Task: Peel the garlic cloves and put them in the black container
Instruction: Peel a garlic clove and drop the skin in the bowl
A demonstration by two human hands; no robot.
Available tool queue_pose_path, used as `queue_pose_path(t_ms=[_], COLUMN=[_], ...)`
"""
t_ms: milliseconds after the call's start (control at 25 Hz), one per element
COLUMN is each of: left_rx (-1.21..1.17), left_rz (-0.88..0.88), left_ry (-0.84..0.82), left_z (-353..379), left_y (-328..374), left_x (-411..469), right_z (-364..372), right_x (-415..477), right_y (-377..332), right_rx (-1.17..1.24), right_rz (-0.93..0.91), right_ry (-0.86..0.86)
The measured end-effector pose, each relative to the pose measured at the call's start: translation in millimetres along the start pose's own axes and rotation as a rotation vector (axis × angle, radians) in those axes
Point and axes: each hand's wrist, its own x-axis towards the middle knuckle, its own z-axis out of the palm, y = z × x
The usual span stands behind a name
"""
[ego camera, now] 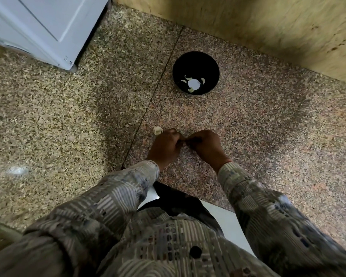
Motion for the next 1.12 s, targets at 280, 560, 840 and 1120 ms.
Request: queue_pose_path(t_ms=[280, 560, 840, 1120], left_rx=[-0.043, -0.074, -0.103, -0.309], left_rz=[0.031, 0.038, -0.018, -0.169], left_ry=[0.005, 0.018, -0.011, -0.018], left_z=[9, 8, 5, -26], left_y=[-6, -7, -3, 22], left_x=[2, 5, 8, 3], right_z=[-9, -4, -7, -21], right_x=[20, 19, 10, -18], right_y=[-8, -5, -8, -12], right_rx=[0.040, 0.066, 0.098, 0.512], right_rz=[0.196, 0.214, 0.154, 0.162], right_ry=[-0.023, 0.000, -0.015, -0.031])
